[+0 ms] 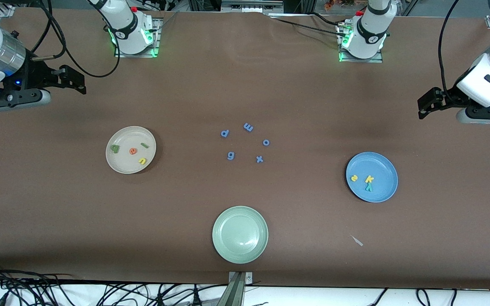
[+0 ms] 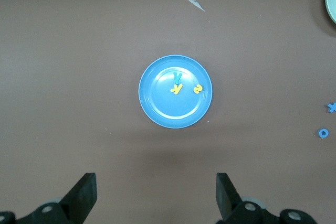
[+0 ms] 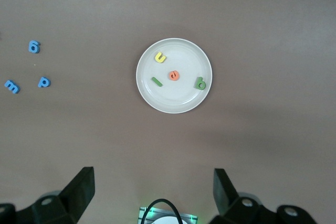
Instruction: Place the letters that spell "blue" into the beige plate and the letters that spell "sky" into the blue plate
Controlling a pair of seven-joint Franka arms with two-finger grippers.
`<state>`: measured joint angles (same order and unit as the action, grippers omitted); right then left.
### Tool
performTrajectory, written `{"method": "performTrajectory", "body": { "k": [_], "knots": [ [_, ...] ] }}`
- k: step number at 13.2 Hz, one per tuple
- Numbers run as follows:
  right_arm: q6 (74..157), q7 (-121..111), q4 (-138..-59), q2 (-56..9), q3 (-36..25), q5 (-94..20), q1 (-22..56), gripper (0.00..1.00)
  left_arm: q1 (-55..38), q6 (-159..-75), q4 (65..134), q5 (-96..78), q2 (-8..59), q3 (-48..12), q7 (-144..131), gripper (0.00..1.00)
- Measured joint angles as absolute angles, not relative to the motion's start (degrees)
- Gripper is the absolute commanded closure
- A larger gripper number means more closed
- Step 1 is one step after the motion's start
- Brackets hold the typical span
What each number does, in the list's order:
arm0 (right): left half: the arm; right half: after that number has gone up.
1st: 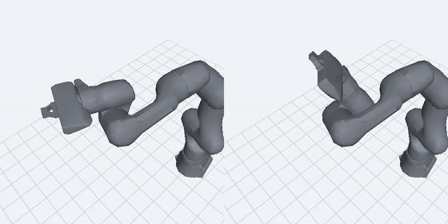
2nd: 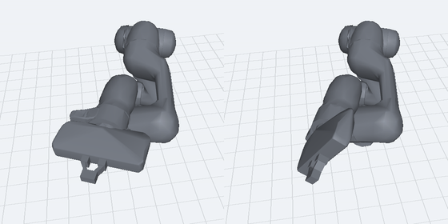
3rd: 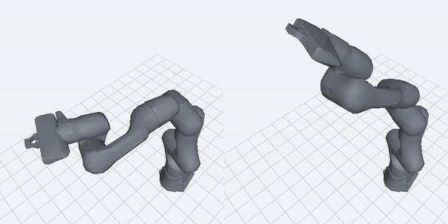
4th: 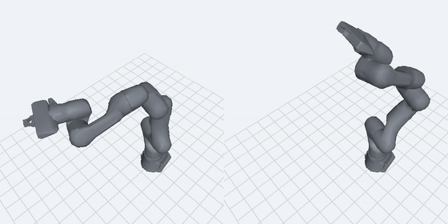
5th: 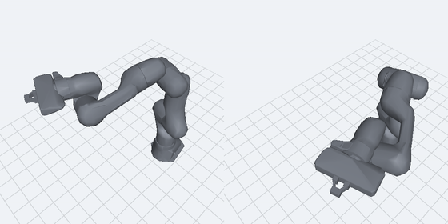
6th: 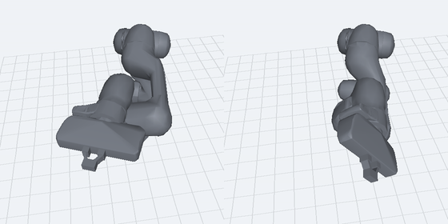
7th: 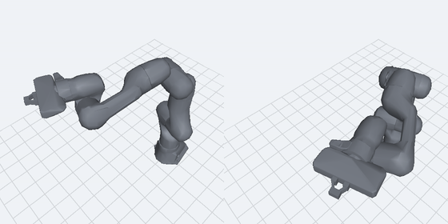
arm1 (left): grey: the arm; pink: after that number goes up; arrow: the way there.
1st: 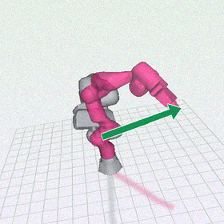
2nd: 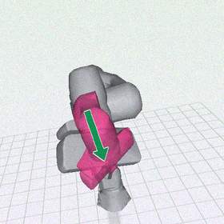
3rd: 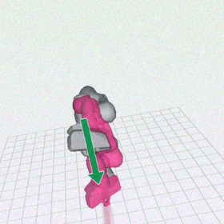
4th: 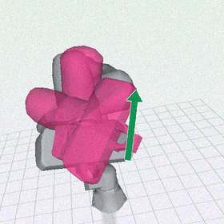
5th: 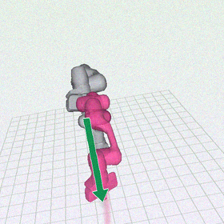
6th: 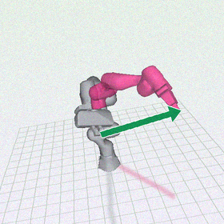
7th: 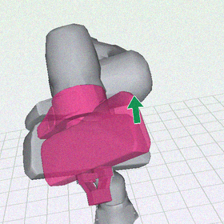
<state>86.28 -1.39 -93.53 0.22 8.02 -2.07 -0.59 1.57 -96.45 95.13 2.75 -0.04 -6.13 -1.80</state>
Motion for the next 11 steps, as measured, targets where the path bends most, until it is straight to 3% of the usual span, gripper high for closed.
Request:
{"method": "performTrajectory", "body": {
  "k": [4, 8, 11],
  "knots": [
    [86.28, -1.4, -93.53, 0.2, 6.8, -2.04, -0.62, 0.0, 1.67, -96.44, 95.08, 2.75, -0.04, -6.12, -1.8, 0.0],
    [86.31, -4.51, -93.18, -0.01, -2.33, -2.05, 3.93, 0.0, 1.69, -96.43, 95.03, 2.75, -0.04, -6.12, -1.8, 0.0],
    [86.31, -4.52, -93.1, -0.36, -2.82, -2.05, 5.55, 0.0, 1.69, -96.43, 95.02, 2.75, -0.04, -6.12, -1.8, 0.0]
  ]
}}
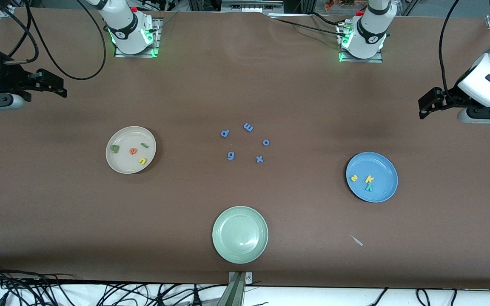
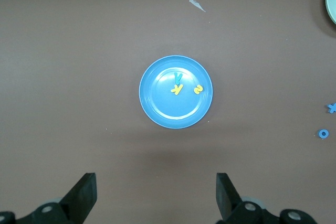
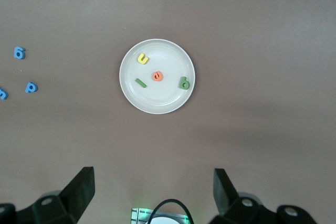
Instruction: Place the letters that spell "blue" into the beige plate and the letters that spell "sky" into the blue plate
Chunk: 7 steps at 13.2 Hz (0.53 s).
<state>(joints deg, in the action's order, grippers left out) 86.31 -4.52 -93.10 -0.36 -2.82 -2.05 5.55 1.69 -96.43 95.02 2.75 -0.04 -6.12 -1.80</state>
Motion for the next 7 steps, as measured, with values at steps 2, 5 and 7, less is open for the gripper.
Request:
{"method": "performTrajectory", "body": {
  "k": [2, 5, 7],
  "knots": [
    [86.31, -4.09, -93.1, -0.41, -2.39, -2.05, 6.38, 0.0, 1.68, -96.43, 95.02, 2.75, -0.04, -6.14, -1.8, 0.0],
    [86.31, -0.76, -93.08, -0.41, -1.83, -1.95, 7.17, 0.0, 1.68, -96.43, 95.0, 2.75, -0.04, -6.17, -1.8, 0.0],
    [86.31, -0.09, -93.05, -0.41, -1.64, -1.48, 7.46, 0.0, 1.68, -96.43, 94.99, 2.75, -0.04, -6.18, -1.8, 0.0]
  ]
}}
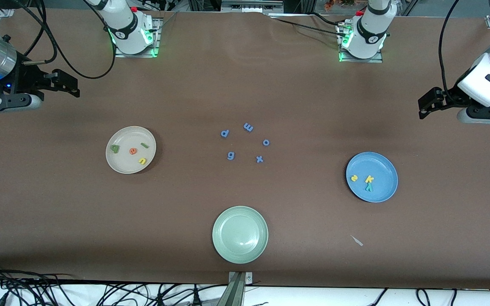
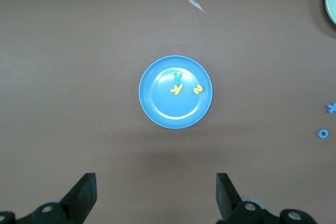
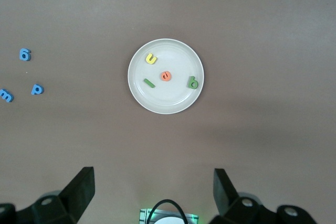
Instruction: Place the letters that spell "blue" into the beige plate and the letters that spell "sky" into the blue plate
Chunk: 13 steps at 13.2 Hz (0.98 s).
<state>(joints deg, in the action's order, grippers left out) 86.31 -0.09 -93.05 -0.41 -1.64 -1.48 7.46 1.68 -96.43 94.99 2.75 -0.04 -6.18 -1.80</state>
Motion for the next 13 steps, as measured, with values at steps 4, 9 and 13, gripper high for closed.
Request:
{"method": "performTrajectory", "body": {
  "k": [4, 9, 13],
  "knots": [
    [85.87, -0.06, -91.56, -0.41, -1.94, -0.92, 7.22, 0.0, 1.68, -96.43, 94.97, 2.75, -0.04, -6.19, -1.8, 0.0],
    [85.8, -0.06, -89.16, -0.4, -2.58, -0.08, 6.91, 0.0, 1.68, -96.43, 94.96, 2.75, -0.04, -6.19, -1.8, 0.0],
    [85.81, -0.06, -89.14, -0.54, -2.19, 0.6, 7.45, 0.0, 1.68, -96.43, 94.95, 2.75, -0.04, -6.19, -1.8, 0.0]
  ]
}}
